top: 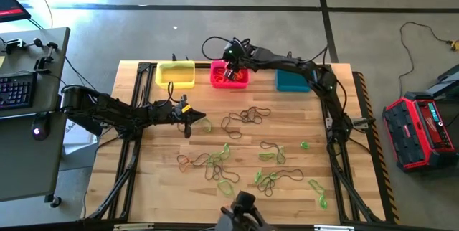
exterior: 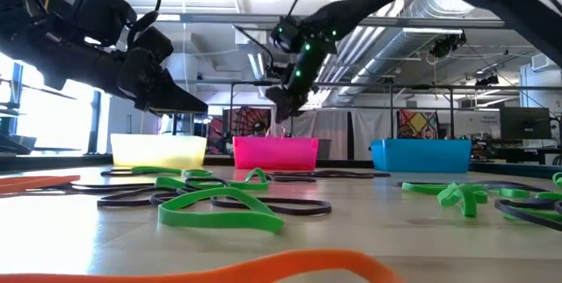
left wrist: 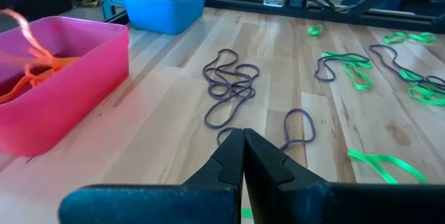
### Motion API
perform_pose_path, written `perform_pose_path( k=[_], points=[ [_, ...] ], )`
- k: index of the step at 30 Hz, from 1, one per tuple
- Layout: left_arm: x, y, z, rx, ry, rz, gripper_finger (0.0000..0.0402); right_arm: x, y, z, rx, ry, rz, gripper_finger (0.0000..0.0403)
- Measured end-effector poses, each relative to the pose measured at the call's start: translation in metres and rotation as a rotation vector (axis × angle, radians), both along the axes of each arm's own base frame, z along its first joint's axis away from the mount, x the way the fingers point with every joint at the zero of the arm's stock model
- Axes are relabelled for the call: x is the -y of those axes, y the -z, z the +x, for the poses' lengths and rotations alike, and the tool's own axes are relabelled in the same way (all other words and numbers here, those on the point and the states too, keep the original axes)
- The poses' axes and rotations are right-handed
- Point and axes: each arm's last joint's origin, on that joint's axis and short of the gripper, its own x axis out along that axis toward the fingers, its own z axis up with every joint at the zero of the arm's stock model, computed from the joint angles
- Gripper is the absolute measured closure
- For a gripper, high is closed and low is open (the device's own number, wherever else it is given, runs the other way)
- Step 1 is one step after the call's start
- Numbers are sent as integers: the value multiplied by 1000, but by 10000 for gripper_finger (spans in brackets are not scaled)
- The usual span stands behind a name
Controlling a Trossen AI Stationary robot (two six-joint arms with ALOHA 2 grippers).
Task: Sort rubber bands into baskets
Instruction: Put the orange rubber band into the pink bin
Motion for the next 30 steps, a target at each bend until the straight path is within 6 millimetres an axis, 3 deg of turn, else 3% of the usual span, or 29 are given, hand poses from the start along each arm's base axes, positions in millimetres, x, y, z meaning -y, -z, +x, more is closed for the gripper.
perform_pose_path(
  k=[4,10,23,26,30],
  points=[
    [-1,0,0,0,-7,1,401,-13,-6,4,28,12,21,297],
    [-1,0,0,0,-7,1,401,-38,-8,19,81,-19,36,392],
    [-1,0,0,-2,-6,13,401,-83,-16,43,239,-41,76,402],
    [-1,0,0,-1,-6,16,401,-91,-4,47,327,-46,89,402],
    [-1,0,0,1,-6,13,402,-100,28,41,407,-39,131,403]
  ],
)
